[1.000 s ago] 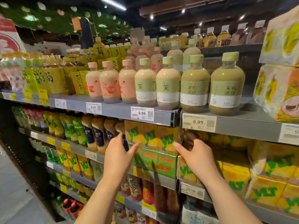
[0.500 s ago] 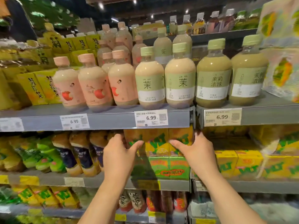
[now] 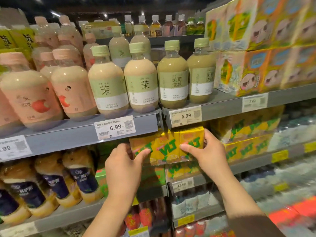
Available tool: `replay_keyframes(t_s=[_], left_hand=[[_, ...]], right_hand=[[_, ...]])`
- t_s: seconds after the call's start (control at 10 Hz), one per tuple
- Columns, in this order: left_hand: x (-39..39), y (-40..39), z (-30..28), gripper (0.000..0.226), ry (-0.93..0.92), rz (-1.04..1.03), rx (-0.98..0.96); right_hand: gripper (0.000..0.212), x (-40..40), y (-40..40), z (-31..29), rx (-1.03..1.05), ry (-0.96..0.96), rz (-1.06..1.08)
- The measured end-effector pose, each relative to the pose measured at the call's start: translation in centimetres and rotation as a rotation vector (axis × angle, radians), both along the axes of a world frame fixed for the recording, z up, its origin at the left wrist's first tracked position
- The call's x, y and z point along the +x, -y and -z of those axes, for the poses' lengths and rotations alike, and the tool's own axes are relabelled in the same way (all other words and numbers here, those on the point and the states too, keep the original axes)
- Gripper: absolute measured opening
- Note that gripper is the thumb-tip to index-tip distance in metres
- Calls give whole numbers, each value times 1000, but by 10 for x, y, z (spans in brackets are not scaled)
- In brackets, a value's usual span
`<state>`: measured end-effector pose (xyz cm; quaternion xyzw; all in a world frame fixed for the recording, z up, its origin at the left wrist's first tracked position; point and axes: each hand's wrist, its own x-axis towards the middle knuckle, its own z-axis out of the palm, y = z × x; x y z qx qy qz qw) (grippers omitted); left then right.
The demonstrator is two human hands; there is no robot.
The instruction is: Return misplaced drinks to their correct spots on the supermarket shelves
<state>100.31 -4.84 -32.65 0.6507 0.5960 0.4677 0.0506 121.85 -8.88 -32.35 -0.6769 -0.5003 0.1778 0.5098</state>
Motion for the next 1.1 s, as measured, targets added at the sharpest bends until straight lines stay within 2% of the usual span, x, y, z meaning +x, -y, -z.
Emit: replay_keyframes(t_s=[0.1,0.2,0.4,0.5,0.6,0.8,0.9,1.0,1.1], left_hand=[[21,-8,1,54,-40,7,26],[40,-13,3,57,-59,14,29],[69,-21,6,55,-87,28,-20],[86,-19,3,44,-89,45,6],[95,-18,-4,37,-121,21,14],[98,-13,-2,39,-117,-23,45],[97,-9,-4,39,-102,-13,41],[91,-1,-5,41,-151,4,-17],[84,7,3,49,-140,-10,-11]], right_hand=[[87,20,2,0,-18,58,59],[93,35,3,-2,-39,113,145],[90,61,-2,1,-16,358,348],[88,72,-5,1,26,470,477],[81,82,-10,0,42,489,481],[81,88,-12,5,77,450,418],[61,83,-7,-3,163,444,328],[45,70,-2,-6,284,456,138],[34,55,0,-6,350,548,-80]])
